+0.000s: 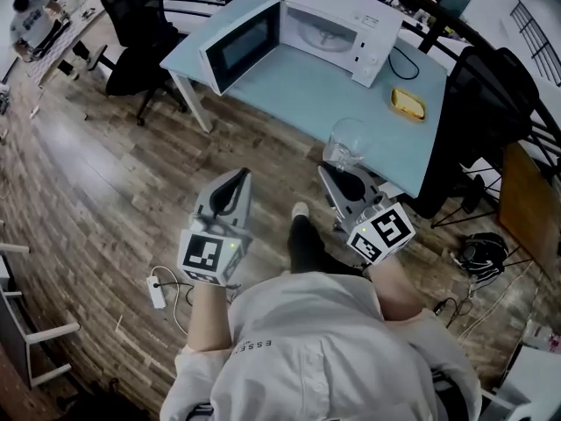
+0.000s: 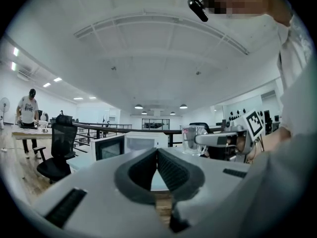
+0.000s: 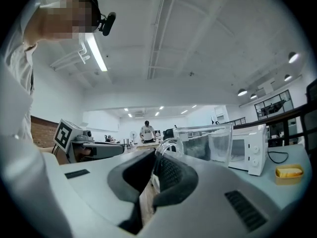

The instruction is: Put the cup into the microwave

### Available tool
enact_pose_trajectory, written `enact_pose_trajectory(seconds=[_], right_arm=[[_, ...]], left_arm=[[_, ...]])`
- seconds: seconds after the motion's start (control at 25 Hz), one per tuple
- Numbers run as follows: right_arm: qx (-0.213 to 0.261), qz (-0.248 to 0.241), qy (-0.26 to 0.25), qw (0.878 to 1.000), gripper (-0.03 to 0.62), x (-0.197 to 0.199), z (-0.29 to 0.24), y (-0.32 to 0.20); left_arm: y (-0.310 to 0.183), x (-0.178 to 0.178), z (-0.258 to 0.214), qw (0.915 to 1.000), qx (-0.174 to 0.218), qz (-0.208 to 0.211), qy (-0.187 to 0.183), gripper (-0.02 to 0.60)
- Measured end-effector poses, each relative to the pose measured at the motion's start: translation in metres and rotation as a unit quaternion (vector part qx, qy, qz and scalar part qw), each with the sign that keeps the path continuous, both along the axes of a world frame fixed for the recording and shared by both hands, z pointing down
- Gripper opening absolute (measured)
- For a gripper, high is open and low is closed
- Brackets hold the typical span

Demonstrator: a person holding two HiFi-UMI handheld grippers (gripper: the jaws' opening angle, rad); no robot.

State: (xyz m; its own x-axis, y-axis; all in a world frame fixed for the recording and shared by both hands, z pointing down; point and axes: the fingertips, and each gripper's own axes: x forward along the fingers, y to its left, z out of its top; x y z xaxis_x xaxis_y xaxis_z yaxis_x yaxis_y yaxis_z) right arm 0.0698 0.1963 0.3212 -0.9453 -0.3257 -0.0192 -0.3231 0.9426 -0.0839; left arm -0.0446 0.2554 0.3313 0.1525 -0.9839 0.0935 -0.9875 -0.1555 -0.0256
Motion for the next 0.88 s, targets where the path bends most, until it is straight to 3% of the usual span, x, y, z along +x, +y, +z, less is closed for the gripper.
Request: enact_pose_trajectory(seconds=[0.24, 0.52, 0.88], right_arm=[[-0.004, -0.026, -0.012, 1.000, 0.017, -0.041, 0.002, -0.069], [-0.003, -0.029, -0.023, 0.999, 0.017, -0.075, -0.007, -0.180], [-0.011, -0.009, -0.015, 1.000, 0.017, -0.093, 0.000, -0.294]], left_arm=[[-0.063, -0.039, 0.004, 0.9995, -0.011, -0.020, -0.020, 0.003], [-0.173, -0.076, -0.006, 0.9992, -0.008, -0.025, -0.029, 0.003], [-0.296, -0.088, -0.004, 0.9996, -0.004, 0.011, -0.026, 0.003]])
